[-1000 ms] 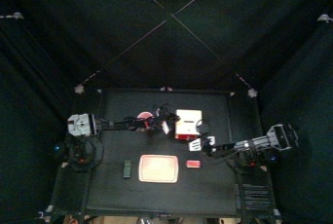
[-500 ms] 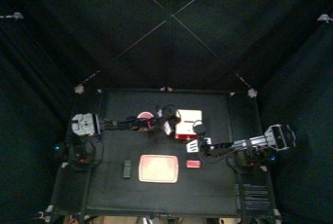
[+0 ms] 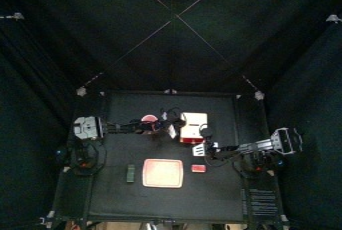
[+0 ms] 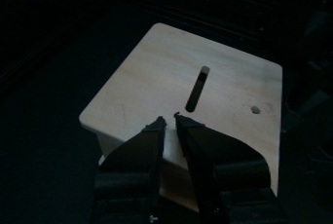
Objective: Grab drawer
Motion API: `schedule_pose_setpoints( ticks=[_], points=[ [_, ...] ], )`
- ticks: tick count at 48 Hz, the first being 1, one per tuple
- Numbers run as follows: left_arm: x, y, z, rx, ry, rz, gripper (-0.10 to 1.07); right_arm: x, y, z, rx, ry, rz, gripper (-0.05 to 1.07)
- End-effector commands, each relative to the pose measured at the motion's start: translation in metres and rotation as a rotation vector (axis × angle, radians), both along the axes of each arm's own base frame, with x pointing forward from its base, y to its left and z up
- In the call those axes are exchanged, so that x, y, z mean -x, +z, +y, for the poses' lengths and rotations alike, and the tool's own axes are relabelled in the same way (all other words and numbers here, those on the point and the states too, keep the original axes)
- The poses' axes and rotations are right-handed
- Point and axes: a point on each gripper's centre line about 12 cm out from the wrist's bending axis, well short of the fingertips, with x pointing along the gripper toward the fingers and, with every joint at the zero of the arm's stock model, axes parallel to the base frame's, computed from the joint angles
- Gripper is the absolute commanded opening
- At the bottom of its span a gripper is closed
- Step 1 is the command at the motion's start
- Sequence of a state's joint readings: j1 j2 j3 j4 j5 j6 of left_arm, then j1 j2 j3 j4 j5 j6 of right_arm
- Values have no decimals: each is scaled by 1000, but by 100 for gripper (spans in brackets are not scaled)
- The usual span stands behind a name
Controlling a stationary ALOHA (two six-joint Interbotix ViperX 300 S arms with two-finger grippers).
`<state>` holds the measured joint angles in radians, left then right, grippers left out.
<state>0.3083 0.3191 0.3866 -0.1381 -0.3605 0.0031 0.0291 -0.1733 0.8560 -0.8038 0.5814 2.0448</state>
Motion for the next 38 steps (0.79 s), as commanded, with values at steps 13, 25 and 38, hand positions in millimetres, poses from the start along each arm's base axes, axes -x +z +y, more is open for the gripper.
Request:
schedule_pose_setpoints(
  ticks=[13, 25, 38],
  points=[
    [-4, 12, 2, -9, 2, -29, 62, -16, -1, -16, 13, -43, 3, 89],
    [-4, 12, 3, -9, 3, -29, 62, -17, -3, -22, 11, -63, 8, 88],
    [-4, 11, 2, -9, 2, -28, 61, -17, -4, -24, -8, -92, 2, 88]
  ],
)
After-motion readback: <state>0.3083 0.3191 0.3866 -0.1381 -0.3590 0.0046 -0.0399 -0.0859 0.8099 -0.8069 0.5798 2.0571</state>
